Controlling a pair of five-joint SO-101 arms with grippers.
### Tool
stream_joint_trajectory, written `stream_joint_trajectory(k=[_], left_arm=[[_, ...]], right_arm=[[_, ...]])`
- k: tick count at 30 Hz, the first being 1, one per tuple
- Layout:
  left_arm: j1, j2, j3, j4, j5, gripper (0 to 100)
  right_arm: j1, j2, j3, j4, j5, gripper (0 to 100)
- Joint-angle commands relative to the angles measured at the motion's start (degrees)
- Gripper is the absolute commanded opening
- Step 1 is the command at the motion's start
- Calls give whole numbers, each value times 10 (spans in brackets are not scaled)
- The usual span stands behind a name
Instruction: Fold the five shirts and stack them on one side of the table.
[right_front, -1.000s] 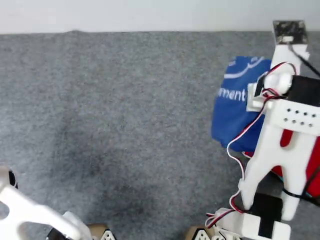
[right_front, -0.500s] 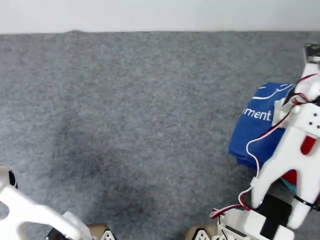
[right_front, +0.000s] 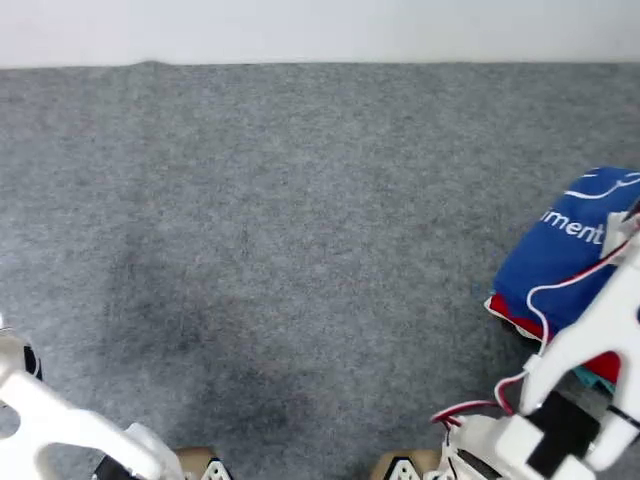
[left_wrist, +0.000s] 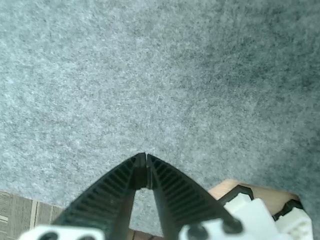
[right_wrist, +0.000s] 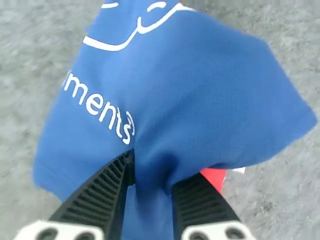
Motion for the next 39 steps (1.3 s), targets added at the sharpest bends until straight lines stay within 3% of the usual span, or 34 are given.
stream_joint_trajectory(k=[1, 6, 9, 13, 18, 22, 26, 27, 30, 34, 39], left_arm=[[2, -14, -2, -9, -2, 6], [2, -15, -2, -5, -2, 6], [2, -15, -2, -5, -2, 6], [2, -15, -2, -5, -2, 6], [2, -15, -2, -7, -2, 6], [2, -15, -2, -8, -2, 6], [2, -13, -2, -8, -2, 6], [2, -11, -1, -8, -2, 6], [2, -11, -1, -8, -2, 6], [2, -11, -1, -8, -2, 6], [2, -14, -1, -8, -2, 6]], right_arm=[[19, 25, 4, -47, 20, 11], [20, 83, 2, -49, 27, 57], [29, 70, -1, -48, 14, 188], [44, -11, -33, -47, -70, 344], [23, -87, -31, -10, -92, 360], [-2, -80, -27, 26, -96, 286], [-39, -54, -3, 41, -93, 24], [-48, -47, 8, 42, -95, 0], [-85, -22, 65, 36, -97, 67], [-131, 21, 147, -16, -95, 4], [-145, 60, 214, -76, -94, 9]])
